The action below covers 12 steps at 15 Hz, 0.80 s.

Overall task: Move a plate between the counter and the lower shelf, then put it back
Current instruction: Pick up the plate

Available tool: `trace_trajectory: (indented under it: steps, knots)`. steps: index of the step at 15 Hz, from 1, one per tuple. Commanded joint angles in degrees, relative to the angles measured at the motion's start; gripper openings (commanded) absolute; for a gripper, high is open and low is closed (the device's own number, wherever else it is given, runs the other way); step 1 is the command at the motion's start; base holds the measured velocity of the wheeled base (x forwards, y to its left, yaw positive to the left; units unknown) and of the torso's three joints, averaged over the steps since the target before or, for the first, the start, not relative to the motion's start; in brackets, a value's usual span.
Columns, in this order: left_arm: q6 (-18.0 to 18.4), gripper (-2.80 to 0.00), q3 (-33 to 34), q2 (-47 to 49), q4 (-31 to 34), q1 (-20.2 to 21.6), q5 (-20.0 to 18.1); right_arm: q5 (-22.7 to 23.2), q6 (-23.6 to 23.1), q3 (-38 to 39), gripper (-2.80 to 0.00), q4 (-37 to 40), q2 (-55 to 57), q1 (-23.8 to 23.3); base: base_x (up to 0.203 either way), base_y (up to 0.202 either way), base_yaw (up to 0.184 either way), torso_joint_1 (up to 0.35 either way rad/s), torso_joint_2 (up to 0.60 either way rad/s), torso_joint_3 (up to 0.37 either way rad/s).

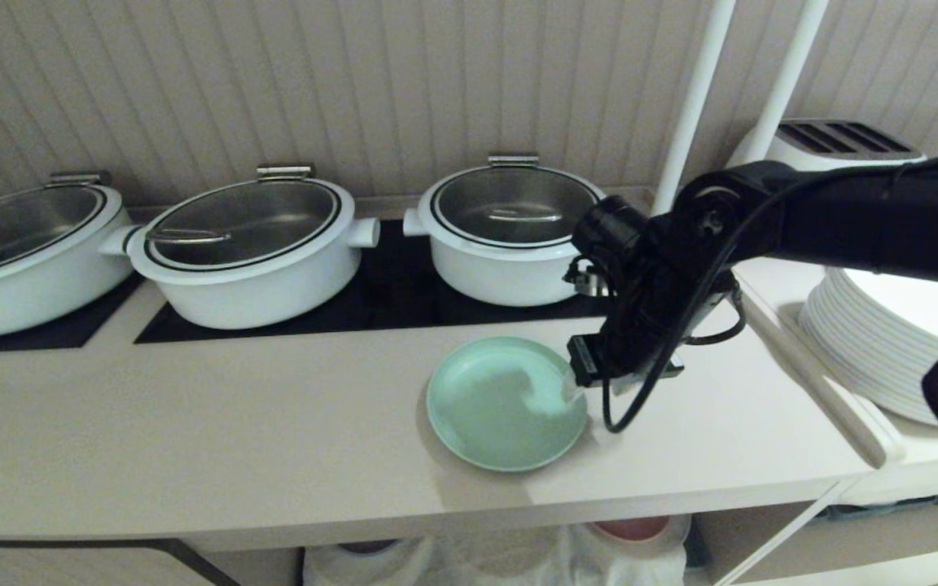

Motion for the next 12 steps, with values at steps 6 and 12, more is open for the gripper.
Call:
trace_trajectory:
  steps: [6, 12]
  knots:
    - [0.0, -2.8, 0.0, 0.0, 0.0, 0.0, 0.0, -0.3, -0.1, 0.3, 0.0, -2.2, 1.3, 0.2, 0.0, 0.0, 0.0, 0.0, 0.0, 0.0]
    - [0.0, -2.8, 0.0, 0.0, 0.0, 0.0, 0.0, -0.3, 0.0, 0.2, 0.0, -5.4, 4.1, 0.8, 0.0, 0.0, 0.0, 0.0, 0.0, 0.0]
